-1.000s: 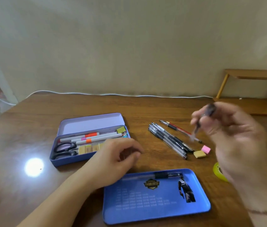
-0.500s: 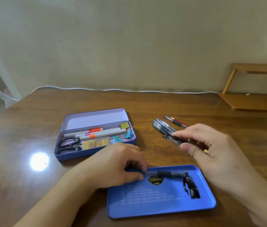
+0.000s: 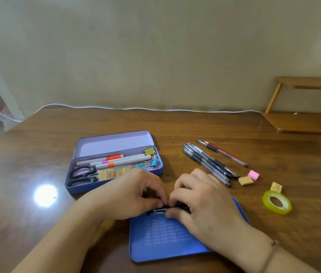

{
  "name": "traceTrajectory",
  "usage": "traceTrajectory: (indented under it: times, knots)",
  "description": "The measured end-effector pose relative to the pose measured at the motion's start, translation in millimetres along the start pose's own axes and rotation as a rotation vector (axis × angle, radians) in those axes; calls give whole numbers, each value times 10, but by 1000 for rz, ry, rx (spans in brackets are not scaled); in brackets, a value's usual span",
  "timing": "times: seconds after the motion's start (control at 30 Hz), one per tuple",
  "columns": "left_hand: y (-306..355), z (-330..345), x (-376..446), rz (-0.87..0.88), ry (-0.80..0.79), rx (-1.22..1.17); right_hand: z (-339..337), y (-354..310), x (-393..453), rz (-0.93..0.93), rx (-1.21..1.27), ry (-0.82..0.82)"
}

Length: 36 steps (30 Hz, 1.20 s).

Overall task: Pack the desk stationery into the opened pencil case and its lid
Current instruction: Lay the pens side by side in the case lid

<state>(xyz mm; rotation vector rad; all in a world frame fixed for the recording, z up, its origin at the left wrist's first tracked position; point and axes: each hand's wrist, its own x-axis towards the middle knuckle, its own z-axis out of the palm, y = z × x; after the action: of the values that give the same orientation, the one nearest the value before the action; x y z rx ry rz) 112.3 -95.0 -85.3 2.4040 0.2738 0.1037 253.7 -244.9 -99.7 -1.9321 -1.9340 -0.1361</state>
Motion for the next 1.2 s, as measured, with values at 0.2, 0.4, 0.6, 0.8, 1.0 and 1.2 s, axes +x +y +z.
traceTrajectory:
  times: [0.2,0.4,0.6,0.8,1.0,1.2]
  knots:
    - [6,-2,-16,39,-13,14,76,-20,34,58,-136,67]
    - [-26,-8,-43,18,3,63,-381,452,-61,378,77,142]
    - [-25,-5,-50,1,41,94,-455,768,-77,704,-34,-74]
    - [60,20,-46,28,59,134,-447,615,-30,633,-305,-40]
    - [81,24,-53,22,48,199,-398,633,-78,604,-219,-30]
    - [49,-22,-86,20,63,204,-651,909,-150,684,420,172]
